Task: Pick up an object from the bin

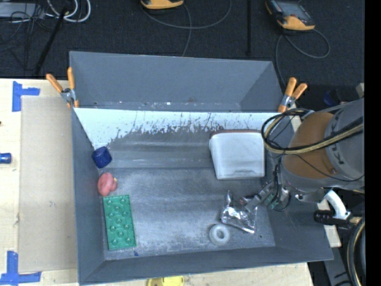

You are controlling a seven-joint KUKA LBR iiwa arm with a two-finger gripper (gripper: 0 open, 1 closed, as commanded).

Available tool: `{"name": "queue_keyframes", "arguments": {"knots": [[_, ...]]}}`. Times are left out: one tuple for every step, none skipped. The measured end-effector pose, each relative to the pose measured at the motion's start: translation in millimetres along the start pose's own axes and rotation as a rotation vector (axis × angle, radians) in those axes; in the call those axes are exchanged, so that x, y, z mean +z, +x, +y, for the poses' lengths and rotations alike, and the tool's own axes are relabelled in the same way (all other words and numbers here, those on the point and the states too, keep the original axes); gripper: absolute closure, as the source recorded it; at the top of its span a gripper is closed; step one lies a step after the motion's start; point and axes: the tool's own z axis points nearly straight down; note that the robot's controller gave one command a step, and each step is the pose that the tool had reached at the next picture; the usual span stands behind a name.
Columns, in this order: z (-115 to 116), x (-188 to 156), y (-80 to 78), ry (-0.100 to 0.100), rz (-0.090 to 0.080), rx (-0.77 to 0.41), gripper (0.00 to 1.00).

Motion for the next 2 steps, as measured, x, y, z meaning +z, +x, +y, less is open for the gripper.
{"name": "queue_keyframes", "arguments": {"knots": [[0,-48,-0.8,-0.004,-0.005,-0.004,1.0],[0,-77,-1.5,-0.003,-0.004,-0.01,1.0]]}}
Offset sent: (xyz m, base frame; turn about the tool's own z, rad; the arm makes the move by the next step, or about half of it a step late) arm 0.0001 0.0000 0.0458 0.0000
